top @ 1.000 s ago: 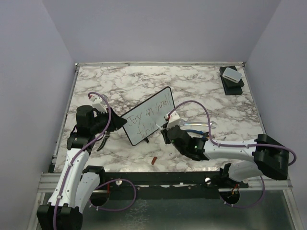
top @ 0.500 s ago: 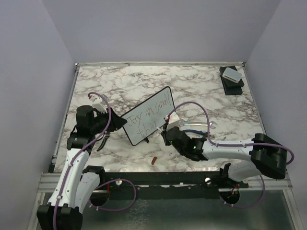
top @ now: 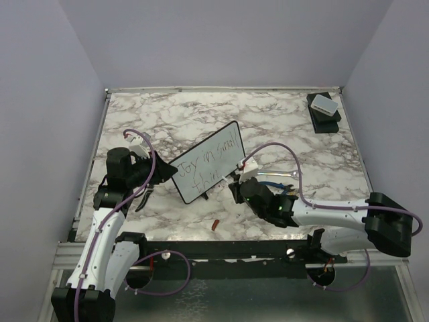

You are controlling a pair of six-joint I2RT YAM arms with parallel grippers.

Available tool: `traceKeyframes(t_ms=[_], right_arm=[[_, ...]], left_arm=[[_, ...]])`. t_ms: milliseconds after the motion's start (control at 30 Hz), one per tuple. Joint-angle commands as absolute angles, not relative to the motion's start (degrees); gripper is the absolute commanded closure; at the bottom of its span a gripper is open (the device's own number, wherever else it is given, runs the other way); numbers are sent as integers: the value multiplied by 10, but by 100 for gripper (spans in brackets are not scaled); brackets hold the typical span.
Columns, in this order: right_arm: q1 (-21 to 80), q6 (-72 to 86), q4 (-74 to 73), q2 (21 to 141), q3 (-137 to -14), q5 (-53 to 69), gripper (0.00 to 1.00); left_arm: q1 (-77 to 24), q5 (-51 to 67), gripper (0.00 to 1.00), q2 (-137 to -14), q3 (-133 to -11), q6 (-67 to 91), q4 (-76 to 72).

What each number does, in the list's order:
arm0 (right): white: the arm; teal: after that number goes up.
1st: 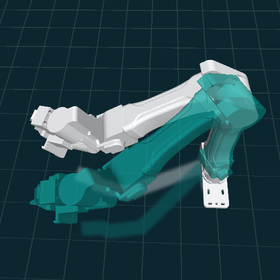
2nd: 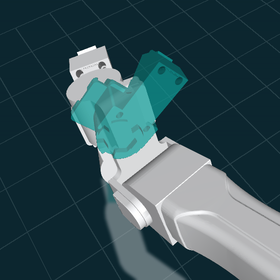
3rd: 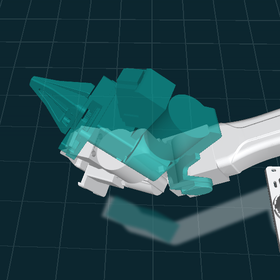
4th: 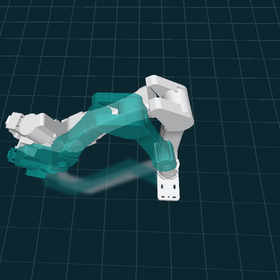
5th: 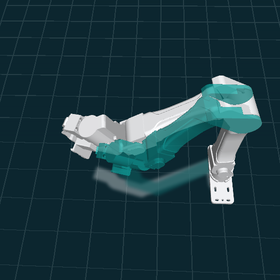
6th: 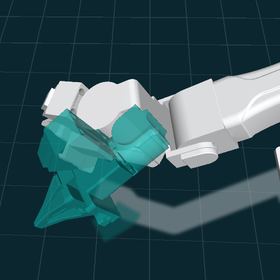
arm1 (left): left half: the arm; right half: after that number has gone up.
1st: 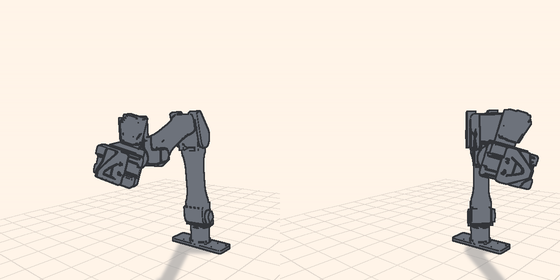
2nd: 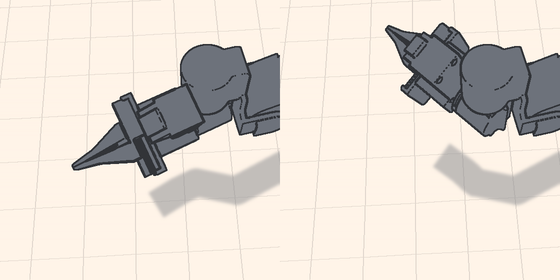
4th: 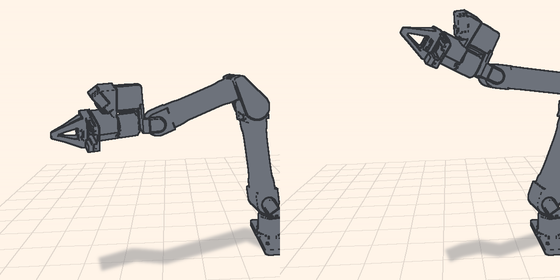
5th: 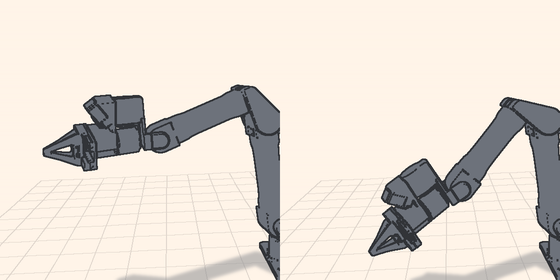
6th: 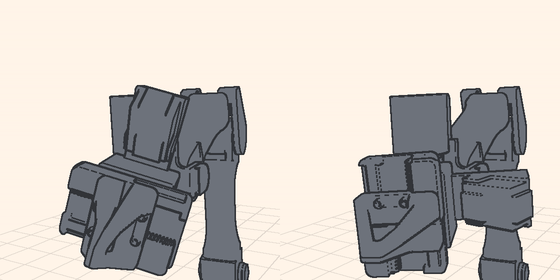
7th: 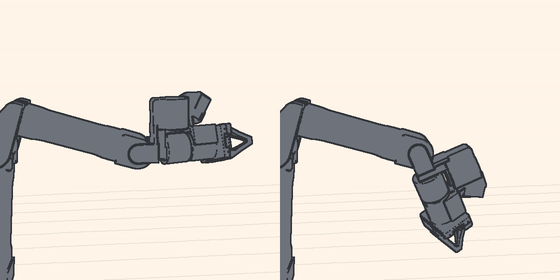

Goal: Write a sentence on the whiteboard

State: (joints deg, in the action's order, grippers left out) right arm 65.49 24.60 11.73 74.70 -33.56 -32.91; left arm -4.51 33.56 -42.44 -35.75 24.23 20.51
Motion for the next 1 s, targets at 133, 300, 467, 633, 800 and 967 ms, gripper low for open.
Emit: traceKeyframes(t_ms=[133,300,467,633,800,967], right_arm=[[629,221,155,719,-318,-316,99],[616,207,167,721,-322,-312,99],[608,190,178,725,-329,-311,99],[603,176,187,737,-340,-309,99],[600,169,197,750,-349,-302,99],[600,162,205,757,-354,-297,100]], left_arm=[[-49,331,71,-417,-354,244,209],[-48,329,71,-417,-354,244,209],[-49,328,71,-417,-355,244,209],[-49,329,71,-417,-355,244,209],[-49,328,71,-417,-355,244,210],[-49,328,71,-417,-355,244,210]])
